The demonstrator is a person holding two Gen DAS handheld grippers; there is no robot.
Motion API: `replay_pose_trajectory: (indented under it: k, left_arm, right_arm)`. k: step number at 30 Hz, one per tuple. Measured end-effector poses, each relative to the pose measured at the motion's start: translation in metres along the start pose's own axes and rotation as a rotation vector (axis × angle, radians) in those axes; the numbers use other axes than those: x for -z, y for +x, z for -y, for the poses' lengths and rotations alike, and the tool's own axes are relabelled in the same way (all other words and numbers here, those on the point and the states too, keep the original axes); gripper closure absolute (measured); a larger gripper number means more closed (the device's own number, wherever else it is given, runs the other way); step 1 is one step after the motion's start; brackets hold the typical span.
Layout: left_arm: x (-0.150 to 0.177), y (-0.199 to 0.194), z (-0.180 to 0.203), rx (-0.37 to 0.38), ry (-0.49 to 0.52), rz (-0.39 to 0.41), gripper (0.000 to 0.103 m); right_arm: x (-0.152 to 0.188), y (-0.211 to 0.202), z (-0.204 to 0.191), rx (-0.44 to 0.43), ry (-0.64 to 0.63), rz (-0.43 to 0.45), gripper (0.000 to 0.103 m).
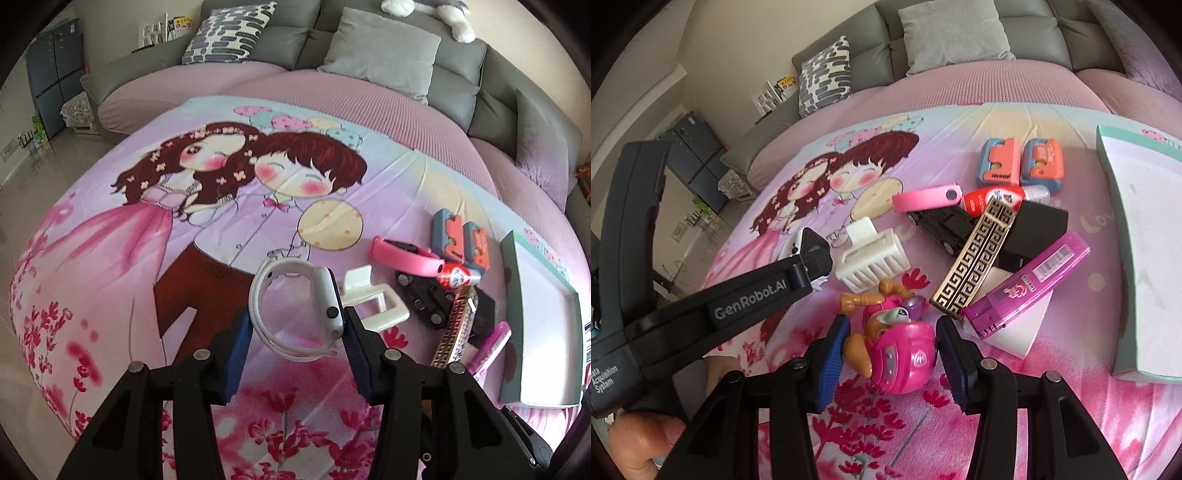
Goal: Organize rigid objects
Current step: 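Carry the toy dog and white watch into the tray and open both grippers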
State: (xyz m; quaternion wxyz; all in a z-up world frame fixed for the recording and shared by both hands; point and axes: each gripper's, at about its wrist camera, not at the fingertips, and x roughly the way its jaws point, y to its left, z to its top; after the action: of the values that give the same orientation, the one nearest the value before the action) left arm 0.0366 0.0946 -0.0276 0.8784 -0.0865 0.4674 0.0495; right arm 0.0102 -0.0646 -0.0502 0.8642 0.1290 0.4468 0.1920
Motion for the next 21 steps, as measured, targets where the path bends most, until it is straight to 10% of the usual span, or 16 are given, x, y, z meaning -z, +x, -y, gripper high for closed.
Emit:
replay_pose_trajectory:
  k: [21]
  left_arm:
    - [-0.011,-0.061,0.01,0.067,-0.031,0.144,0.053]
  right_arm:
    - [-0.018,-0.076,0.007,0.023,-0.006,0.22,0.052]
